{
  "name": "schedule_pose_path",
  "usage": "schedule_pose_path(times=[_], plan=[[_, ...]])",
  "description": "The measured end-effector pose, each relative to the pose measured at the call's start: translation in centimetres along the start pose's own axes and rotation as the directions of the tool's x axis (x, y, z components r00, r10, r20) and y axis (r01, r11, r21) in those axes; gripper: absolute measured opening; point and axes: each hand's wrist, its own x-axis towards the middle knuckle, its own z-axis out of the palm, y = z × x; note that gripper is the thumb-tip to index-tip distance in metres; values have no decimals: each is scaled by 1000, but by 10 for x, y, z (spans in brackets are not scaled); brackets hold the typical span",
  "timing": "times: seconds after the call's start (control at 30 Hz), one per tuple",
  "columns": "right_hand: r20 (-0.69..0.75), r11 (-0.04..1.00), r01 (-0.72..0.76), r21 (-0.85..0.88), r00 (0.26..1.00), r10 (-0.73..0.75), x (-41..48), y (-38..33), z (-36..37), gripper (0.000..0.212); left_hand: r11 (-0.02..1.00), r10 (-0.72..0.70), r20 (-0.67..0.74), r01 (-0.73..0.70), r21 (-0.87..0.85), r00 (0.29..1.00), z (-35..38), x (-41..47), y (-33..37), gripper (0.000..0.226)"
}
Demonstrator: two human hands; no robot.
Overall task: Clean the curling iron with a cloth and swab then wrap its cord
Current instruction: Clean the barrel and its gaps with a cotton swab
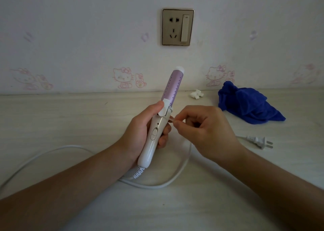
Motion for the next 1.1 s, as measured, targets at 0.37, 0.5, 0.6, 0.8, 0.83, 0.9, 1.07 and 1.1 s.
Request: schedule_pose_path(times=[0.37, 0.5, 0.6, 0.8, 0.83, 0.9, 1.07, 1.1], plan=[[15, 997, 10, 78, 1000, -11, -3, 6, 5, 14, 999, 43, -47, -41, 33, 998, 1, 0, -2, 45], [-13, 982, -35, 185, 999, 38, -3, 6, 6, 15, 998, 45, -38, -43, 53, 998, 2, -1, -3, 43], [-32, 970, -26, 242, 999, 35, -4, 3, 8, 21, 997, 45, -34, -43, 58, 998, 3, -2, -3, 44], [22, 964, 15, 265, 1000, -22, -9, 2, 10, 19, 998, 49, -77, -47, 30, 996, 4, -3, -1, 43], [58, 966, 23, 259, 998, -39, -11, 0, 12, 18, 998, 60, -95, -58, 21, 994, 4, -3, -1, 42], [116, 967, 10, 253, 992, -40, -12, -1, 15, 16, 997, 70, -117, -68, 20, 991, 4, -3, -1, 38], [99, 972, -16, 235, 995, -8, -11, 1, 14, 20, 998, 67, -118, -66, 14, 991, 5, -2, 0, 41], [146, 965, -30, 262, 989, -9, -12, -1, 14, 19, 998, 64, -118, -63, 16, 991, 4, -2, 0, 41]])
